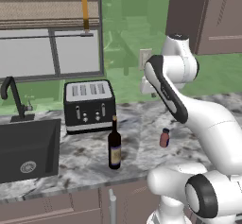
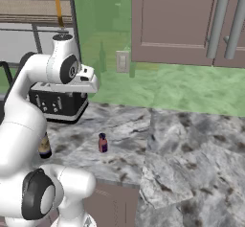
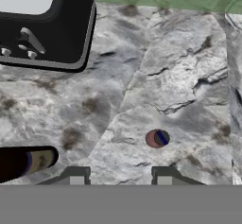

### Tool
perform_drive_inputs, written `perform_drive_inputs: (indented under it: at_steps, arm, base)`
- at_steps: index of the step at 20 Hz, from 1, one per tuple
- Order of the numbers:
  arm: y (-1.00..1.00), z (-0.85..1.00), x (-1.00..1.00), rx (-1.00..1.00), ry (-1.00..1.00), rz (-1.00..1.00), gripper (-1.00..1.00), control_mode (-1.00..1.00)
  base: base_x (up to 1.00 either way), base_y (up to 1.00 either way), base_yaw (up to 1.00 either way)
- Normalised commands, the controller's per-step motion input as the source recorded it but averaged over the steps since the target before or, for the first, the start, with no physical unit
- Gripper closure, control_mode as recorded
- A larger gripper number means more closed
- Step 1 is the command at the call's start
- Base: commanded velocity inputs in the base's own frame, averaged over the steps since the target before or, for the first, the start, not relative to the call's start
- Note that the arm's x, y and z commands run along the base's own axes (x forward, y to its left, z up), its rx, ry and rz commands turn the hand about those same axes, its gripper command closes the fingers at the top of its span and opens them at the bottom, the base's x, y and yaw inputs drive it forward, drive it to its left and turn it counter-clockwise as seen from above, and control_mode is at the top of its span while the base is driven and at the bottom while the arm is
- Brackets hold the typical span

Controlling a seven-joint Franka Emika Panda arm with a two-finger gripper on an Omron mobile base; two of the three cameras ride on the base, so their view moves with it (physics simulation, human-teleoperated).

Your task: There is a wine glass and glass cup on the dining counter. Place the wine bottle next to the wine glass and the juice bottle next to the glass cup.

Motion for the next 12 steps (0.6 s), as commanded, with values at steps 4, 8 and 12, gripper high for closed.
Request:
perform_drive_inputs:
  at_steps: [4,8,12]
  arm:
    - [0.01,-0.01,-0.11,0.00,0.00,0.00,-1.00,-1.00]
    - [0.15,-0.02,-0.24,0.00,-0.01,0.00,-1.00,-1.00]
    - [0.17,-0.02,-0.38,0.01,-0.05,0.00,-1.00,-1.00]
  base:
    - [0.00,0.00,0.00]
    - [0.00,0.00,0.00]
    - [0.00,0.00,0.00]
